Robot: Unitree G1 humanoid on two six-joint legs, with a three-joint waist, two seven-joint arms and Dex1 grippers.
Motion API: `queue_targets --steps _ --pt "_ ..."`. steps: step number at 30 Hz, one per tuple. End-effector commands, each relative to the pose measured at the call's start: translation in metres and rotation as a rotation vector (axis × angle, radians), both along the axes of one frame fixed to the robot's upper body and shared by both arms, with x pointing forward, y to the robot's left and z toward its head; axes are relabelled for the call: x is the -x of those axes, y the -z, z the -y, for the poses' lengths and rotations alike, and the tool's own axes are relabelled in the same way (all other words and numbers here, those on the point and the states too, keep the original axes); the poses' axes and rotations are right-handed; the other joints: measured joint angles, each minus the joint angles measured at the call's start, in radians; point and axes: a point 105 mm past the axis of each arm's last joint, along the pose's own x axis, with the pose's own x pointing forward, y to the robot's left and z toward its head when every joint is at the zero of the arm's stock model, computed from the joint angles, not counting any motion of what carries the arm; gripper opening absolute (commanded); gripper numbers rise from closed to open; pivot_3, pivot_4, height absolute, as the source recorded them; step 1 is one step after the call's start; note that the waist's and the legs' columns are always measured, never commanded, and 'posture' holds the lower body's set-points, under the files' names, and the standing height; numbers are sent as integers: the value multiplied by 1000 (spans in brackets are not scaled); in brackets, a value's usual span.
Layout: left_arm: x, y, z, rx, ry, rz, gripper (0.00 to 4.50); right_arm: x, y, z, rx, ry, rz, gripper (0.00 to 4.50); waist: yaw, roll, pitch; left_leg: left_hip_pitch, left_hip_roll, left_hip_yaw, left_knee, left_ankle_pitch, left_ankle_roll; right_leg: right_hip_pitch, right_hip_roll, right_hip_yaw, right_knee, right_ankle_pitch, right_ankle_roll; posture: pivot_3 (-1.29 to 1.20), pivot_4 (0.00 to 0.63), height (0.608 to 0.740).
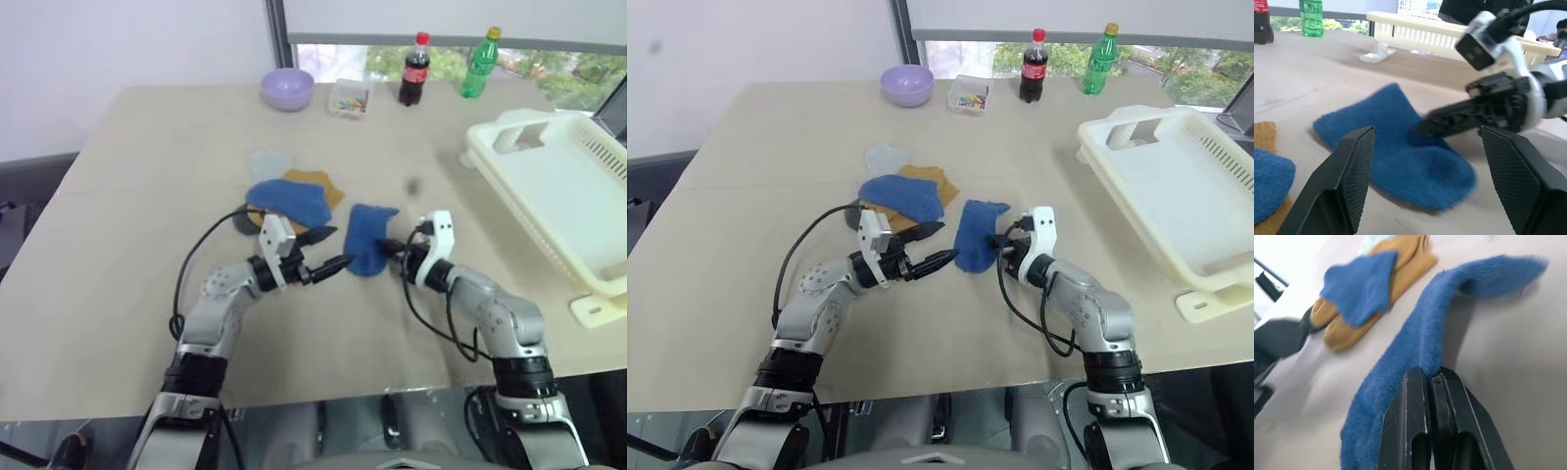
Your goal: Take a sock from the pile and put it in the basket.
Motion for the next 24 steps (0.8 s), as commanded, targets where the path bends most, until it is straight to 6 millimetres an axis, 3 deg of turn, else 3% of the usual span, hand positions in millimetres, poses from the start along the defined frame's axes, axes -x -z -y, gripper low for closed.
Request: queue_targets --steps 1,5,9,12,14,17,20,24 --pt "1 -5 3 5 16 26 3667 16 -16 -11 -103 -40 -9 42 0 0 0 0 0 0 0 0 0 0 0 0 0 0 0 0 150 740" --pt "0 -5 3 2 22 25 3667 39 -4 -26 -203 -89 -159 42 -1 0 0 0 1 0 0 0 0 0 1 0 1 0 0 0 150 740" --pt "0 -4 7 1 38 22 3667 36 4 -27 -167 -51 -184 42 -1 0 0 1 1 0 0 0 0 0 0 0 0 -1 -2 0 150 740" --pt "0 -4 9 3 44 23 3667 34 2 -23 -151 -44 -173 998 -1 0 0 1 1 0 0 0 0 0 1 0 0 -1 -2 0 150 740" --pt "0 -4 9 4 43 22 3667 39 3 -16 -120 -55 -168 1909 -1 0 0 0 1 0 0 0 0 0 1 0 0 -1 -2 0 150 740" --pt "1 -4 7 4 39 21 3667 47 5 -7 -89 -74 -166 1909 2 0 0 0 0 0 0 0 0 0 0 -1 -1 -1 -1 0 150 740" --pt "2 -1 4 1 29 16 3667 31 11 22 -74 43 -170 1909 1 0 0 -1 0 0 0 0 0 0 0 0 -1 -1 -1 0 150 740" --pt "2 -1 5 1 28 17 3667 8 5 34 -119 112 -150 1909 0 0 0 0 0 0 0 0 0 1 0 0 -1 -2 -1 0 150 740"
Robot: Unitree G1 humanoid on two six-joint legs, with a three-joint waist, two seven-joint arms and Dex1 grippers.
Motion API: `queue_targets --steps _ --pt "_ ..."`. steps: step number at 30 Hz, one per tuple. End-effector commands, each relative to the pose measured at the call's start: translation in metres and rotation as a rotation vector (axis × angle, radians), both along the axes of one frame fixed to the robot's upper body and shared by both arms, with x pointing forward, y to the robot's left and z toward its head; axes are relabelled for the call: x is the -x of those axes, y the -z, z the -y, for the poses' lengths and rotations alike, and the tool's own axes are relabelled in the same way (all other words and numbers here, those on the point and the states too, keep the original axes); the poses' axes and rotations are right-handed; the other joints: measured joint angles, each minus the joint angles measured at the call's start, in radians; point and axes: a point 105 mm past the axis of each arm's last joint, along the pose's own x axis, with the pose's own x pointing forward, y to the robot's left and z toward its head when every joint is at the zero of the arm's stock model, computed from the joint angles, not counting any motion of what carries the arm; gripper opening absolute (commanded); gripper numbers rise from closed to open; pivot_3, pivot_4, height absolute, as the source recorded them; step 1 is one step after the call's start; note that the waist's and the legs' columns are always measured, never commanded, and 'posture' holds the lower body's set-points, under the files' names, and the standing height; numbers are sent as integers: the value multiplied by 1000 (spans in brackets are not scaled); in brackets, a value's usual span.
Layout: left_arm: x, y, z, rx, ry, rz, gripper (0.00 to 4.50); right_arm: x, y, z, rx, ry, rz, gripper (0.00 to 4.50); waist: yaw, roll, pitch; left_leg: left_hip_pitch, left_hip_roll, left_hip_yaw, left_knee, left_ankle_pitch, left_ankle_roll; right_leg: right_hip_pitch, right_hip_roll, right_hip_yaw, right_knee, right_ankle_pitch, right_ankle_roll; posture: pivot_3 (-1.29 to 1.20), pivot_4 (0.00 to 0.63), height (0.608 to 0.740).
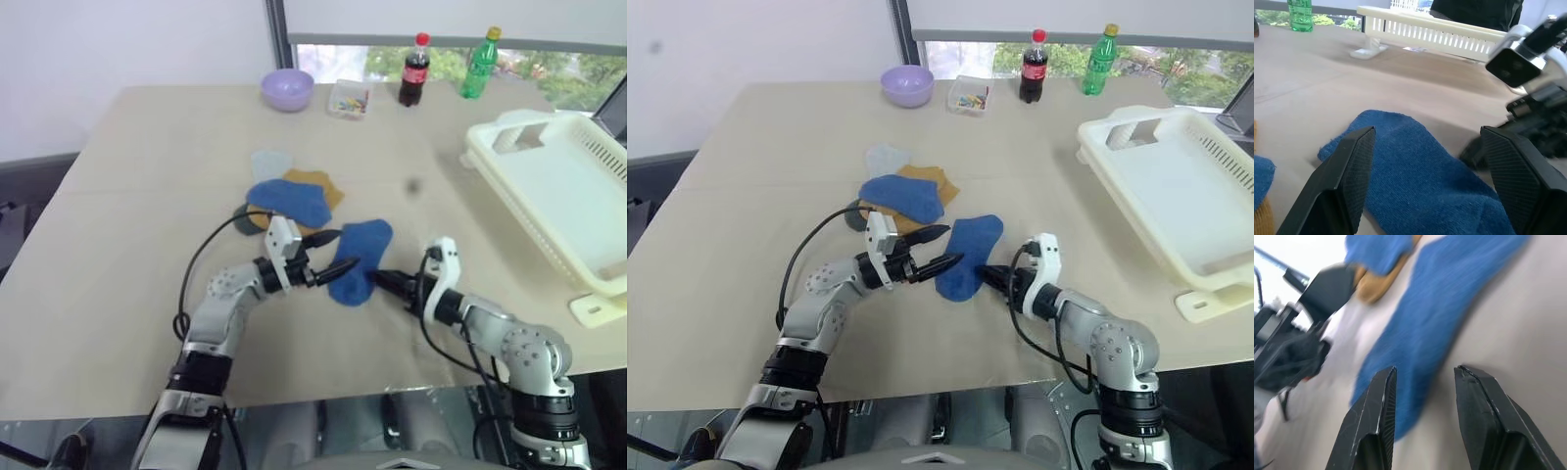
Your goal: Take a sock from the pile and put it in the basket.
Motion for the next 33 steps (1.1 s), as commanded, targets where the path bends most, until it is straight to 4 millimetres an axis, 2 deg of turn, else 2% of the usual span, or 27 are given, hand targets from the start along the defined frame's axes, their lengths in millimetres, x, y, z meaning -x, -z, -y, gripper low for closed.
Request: queue_targets --steps 1,6,11,18,24,27,29,33 --pt "1 -8 1 6 2 41 3667 -24 -7 17 -4 97 38 1909 0 0 0 0 0 0 0 0 0 0 0 0 0 -1 1 0 150 740" --pt "1 -9 -2 4 -7 44 3667 -56 -17 22 67 112 125 1909 -2 0 0 0 0 0 0 0 0 0 1 1 1 1 0 0 150 740" --pt "2 -8 -3 5 -15 42 3667 -71 -15 13 166 50 184 1909 -4 0 0 0 0 0 -2 0 0 -1 1 1 0 2 1 0 150 740" --pt "4 -7 -3 7 -28 42 3667 -73 -15 -16 305 -125 320 1909 -6 0 0 0 0 1 -2 0 0 -1 1 1 0 2 1 0 150 740" --pt "4 -7 -4 9 -39 42 3667 -81 -10 -19 402 -141 384 1909 -6 0 0 1 0 1 -2 0 0 -1 1 1 0 2 1 0 150 740" --pt "4 -7 -4 10 -41 43 3667 -86 -8 -14 451 -117 408 1071 -6 0 0 1 0 1 -2 0 0 0 1 1 0 2 1 0 150 740" --pt "5 -7 -3 11 -39 43 3667 -86 -8 -10 477 -110 425 79 -5 0 0 1 0 1 -2 0 0 0 1 1 0 2 1 0 150 740" --pt "6 -5 -1 11 -32 39 3667 -89 -22 7 540 -8 490 31 -3 0 0 1 0 1 -2 0 0 -1 0 1 0 2 1 0 150 740"
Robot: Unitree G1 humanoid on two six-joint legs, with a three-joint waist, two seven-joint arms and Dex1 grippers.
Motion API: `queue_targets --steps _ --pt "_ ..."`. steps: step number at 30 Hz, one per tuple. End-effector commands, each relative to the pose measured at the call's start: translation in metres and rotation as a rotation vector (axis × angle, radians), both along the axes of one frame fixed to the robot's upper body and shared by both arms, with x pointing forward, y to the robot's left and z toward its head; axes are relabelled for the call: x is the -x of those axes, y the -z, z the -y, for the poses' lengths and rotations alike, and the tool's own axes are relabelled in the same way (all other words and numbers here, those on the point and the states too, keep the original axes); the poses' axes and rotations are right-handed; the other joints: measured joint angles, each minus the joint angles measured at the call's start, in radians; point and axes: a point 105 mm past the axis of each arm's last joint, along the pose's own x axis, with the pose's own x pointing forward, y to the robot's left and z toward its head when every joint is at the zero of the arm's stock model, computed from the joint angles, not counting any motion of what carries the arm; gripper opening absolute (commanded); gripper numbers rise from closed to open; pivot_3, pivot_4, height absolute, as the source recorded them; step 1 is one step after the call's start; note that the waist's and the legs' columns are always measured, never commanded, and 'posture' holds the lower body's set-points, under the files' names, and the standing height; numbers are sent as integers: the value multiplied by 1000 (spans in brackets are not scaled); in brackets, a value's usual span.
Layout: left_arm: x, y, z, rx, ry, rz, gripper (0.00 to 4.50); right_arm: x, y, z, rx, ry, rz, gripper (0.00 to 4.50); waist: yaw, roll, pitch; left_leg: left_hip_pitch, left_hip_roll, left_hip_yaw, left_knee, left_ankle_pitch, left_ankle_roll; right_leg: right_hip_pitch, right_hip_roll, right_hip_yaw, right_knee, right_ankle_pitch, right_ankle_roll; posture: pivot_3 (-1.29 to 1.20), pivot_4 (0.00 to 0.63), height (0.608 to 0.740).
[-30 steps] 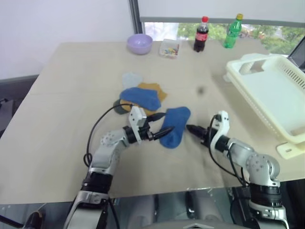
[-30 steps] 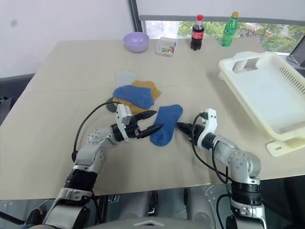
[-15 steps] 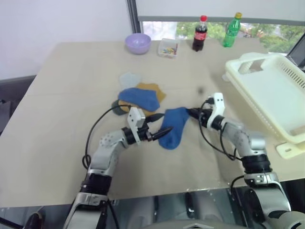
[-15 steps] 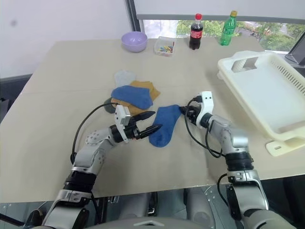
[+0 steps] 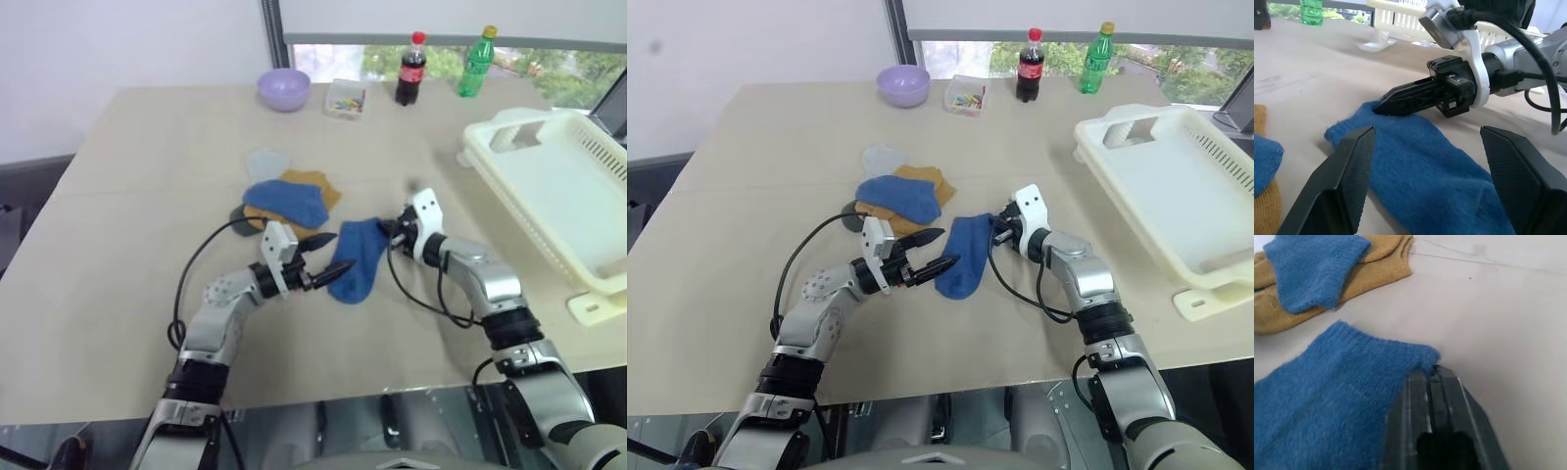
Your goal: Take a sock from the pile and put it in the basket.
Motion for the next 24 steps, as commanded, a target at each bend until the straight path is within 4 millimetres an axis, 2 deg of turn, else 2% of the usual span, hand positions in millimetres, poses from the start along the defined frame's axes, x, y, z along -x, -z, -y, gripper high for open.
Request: queue_targets --steps 1,4,8,10,13,18,21,24 --pt "4 -8 4 11 16 41 3667 -2 -19 20 42 97 103 31 4 0 0 0 0 0 0 0 0 0 0 0 0 0 0 0 150 740" --pt "6 -7 6 11 29 35 3667 11 -24 34 -7 168 85 31 6 0 0 -1 -1 0 0 0 0 0 -1 0 0 0 0 0 150 740" --pt "9 -4 11 10 52 24 3667 49 -17 53 -150 366 -9 31 8 0 0 -2 -1 -1 -1 0 0 0 -1 -1 -2 0 0 0 150 740" --pt "10 -4 12 9 59 21 3667 63 -17 57 -188 446 -24 31 3 0 0 -2 -1 0 -3 0 0 -1 -1 0 -2 0 0 0 150 740" --pt "11 -2 13 8 78 8 3667 96 -9 56 -249 582 -90 31 4 0 0 -1 0 -1 -3 0 0 -1 -1 -1 -1 0 0 0 150 740" --pt "12 -1 16 -1 110 -1 3667 120 7 57 -262 668 -200 31 3 1 0 0 0 1 -2 0 0 -1 -1 1 -1 -3 -2 0 150 740" --pt "11 -3 18 -5 128 -1 3667 128 10 54 -367 701 -261 831 4 0 -1 1 1 0 -1 0 0 0 -1 1 -1 -4 0 0 150 740" --pt "10 -4 18 -8 133 0 3667 132 9 50 -424 690 -296 2071 4 0 0 0 0 0 -1 0 0 0 -1 0 -1 -4 -1 0 150 740"
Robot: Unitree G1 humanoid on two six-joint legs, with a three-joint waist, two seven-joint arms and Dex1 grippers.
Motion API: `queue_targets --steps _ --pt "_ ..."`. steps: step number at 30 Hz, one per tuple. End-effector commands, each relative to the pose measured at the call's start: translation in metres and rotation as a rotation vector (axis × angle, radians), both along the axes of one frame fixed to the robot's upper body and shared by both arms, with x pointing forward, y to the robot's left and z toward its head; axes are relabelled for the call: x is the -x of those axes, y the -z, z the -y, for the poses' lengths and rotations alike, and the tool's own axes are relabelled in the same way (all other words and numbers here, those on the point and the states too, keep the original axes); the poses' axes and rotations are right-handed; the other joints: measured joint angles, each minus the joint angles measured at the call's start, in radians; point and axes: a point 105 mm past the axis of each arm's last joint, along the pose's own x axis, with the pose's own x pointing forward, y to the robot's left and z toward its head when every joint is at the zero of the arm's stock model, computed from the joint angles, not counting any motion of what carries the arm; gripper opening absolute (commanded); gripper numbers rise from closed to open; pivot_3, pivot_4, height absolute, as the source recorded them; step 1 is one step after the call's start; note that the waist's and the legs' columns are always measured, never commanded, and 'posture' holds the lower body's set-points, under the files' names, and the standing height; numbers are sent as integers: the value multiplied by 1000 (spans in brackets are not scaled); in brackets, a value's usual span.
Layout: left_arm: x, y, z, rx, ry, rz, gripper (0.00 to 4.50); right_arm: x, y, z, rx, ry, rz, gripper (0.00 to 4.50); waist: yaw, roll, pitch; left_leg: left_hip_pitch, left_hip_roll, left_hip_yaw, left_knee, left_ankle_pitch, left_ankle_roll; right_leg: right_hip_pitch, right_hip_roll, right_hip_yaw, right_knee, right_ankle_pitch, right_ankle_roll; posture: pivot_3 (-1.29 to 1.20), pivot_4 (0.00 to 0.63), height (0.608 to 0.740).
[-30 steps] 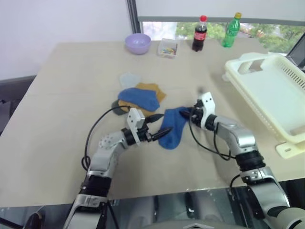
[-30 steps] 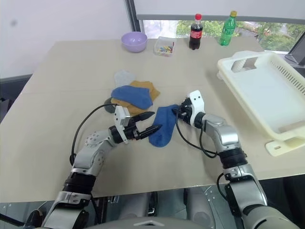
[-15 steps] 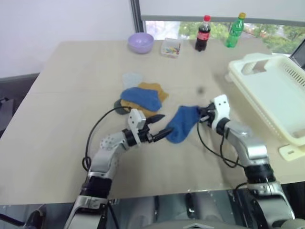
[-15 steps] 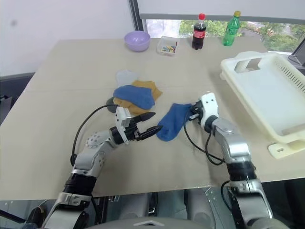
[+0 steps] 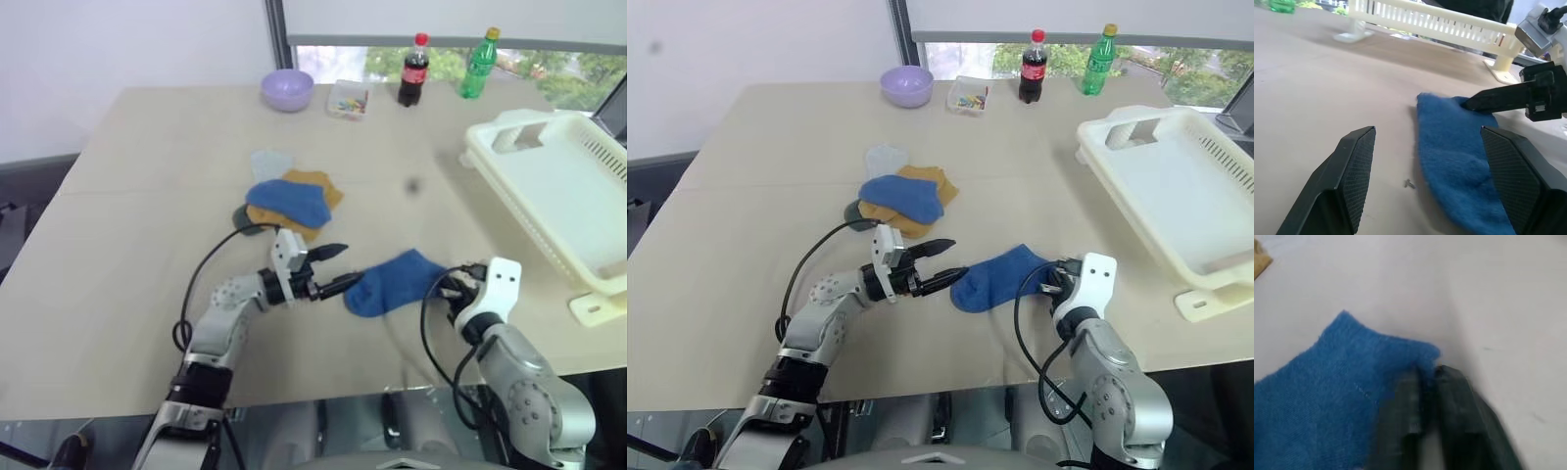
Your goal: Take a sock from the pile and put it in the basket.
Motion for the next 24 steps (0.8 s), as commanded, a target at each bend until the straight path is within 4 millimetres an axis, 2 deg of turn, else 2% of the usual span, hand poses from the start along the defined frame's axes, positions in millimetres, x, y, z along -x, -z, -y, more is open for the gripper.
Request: queue_targets --steps 1,3,5,9,13,20,24 --pt "1 -8 3 7 32 25 3667 9 -4 -12 -171 30 -12 2448 0 0 0 0 0 0 0 0 0 0 0 0 0 0 0 0 150 740" --pt "1 -8 2 4 34 26 3667 14 -5 -11 -188 -9 -18 3428 0 0 0 0 0 0 -1 0 0 0 0 0 0 1 -2 0 150 740" --pt "1 -8 1 1 34 27 3667 18 -9 -10 -175 -72 -13 3428 0 0 0 -1 0 -1 -1 0 0 0 0 -1 -1 2 -2 0 150 740" --pt "-2 -9 -2 -4 22 30 3667 14 -26 7 72 -271 100 3428 -2 0 0 -1 -1 0 -1 0 0 0 0 0 -3 1 -1 0 150 740" --pt "-3 -9 1 0 24 33 3667 5 -22 10 314 -469 154 3428 -2 -1 0 0 -2 1 0 0 0 1 0 1 -3 0 1 0 150 740" --pt "-1 -9 0 7 8 37 3667 -20 -9 16 299 -538 186 3428 -1 -1 0 -1 -1 -1 -1 0 0 1 2 0 -3 1 2 0 150 740" --pt "-1 -9 -1 8 -2 39 3667 -27 -6 16 297 -546 197 2225 2 -1 0 -1 -1 0 -1 0 0 1 1 1 -4 2 2 0 150 740"
